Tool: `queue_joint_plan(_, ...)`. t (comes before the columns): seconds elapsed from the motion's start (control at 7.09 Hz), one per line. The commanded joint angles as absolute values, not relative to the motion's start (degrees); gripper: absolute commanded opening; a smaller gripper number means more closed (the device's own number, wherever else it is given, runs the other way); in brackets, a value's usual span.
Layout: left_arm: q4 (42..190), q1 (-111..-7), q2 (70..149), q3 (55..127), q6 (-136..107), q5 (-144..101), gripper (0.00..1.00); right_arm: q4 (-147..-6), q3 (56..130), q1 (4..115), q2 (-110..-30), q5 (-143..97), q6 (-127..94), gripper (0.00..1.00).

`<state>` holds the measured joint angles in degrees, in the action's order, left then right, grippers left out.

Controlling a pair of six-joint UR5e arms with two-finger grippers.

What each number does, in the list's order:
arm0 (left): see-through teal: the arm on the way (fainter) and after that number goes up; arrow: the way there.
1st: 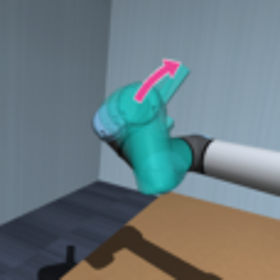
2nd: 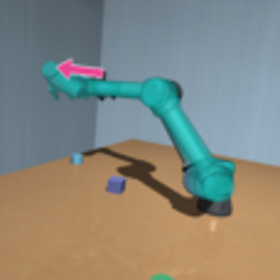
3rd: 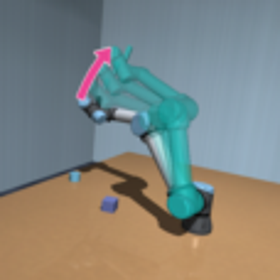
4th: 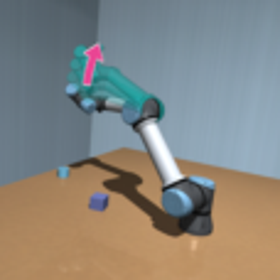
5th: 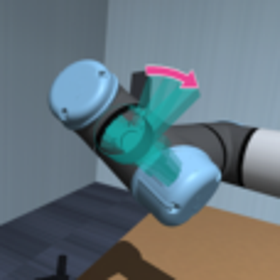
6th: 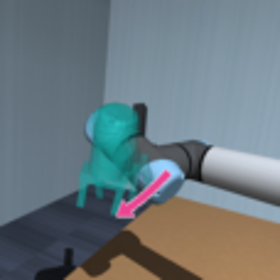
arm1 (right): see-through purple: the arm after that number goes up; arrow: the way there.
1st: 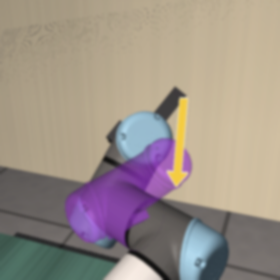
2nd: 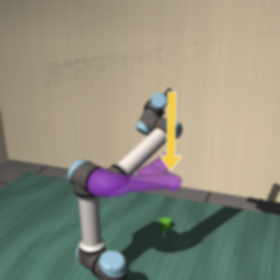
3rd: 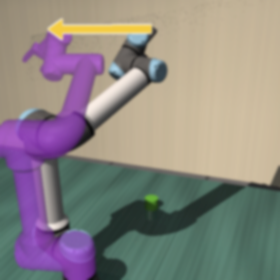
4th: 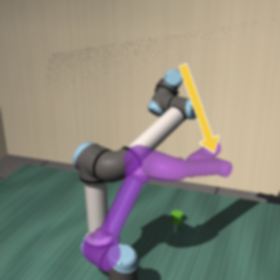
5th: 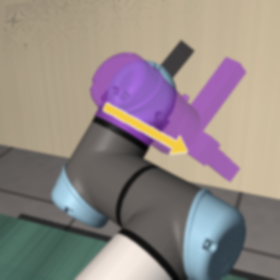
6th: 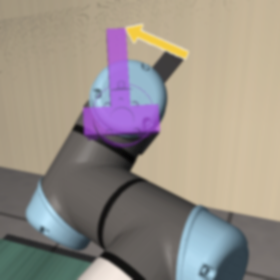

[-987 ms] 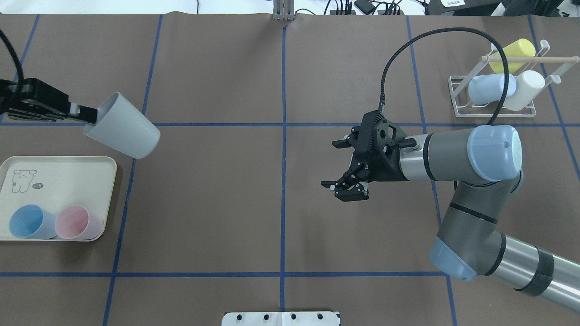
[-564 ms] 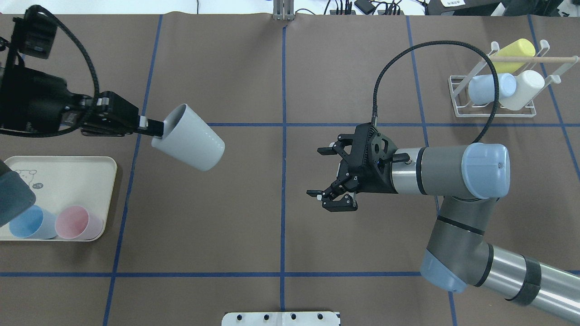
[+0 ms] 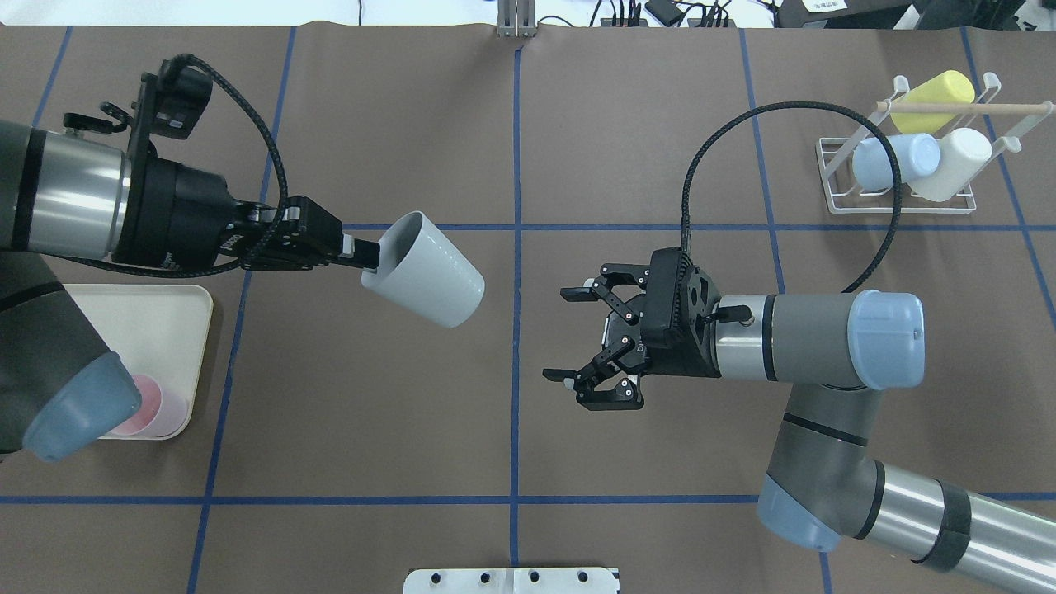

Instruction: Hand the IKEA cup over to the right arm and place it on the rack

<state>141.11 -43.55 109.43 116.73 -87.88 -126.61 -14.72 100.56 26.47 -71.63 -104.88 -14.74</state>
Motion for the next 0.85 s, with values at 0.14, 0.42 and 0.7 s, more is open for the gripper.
queue_joint_plan(0.14,141.2,-39.3,110.1,116.7,-88.0,-121.0,0.0,-9.5,100.2,25.5,-71.7,-104.8,-15.4,0.98)
queue_joint_plan(0.42,141.2,-37.0,110.2,116.6,-87.9,-118.2,0.0,-6.8,99.8,24.5,-71.7,-103.1,-15.4,0.98)
queue_joint_plan(0.7,141.2,-35.6,110.3,116.6,-87.9,-116.5,0.0,-5.7,99.8,23.9,-71.7,-102.5,-15.5,0.98)
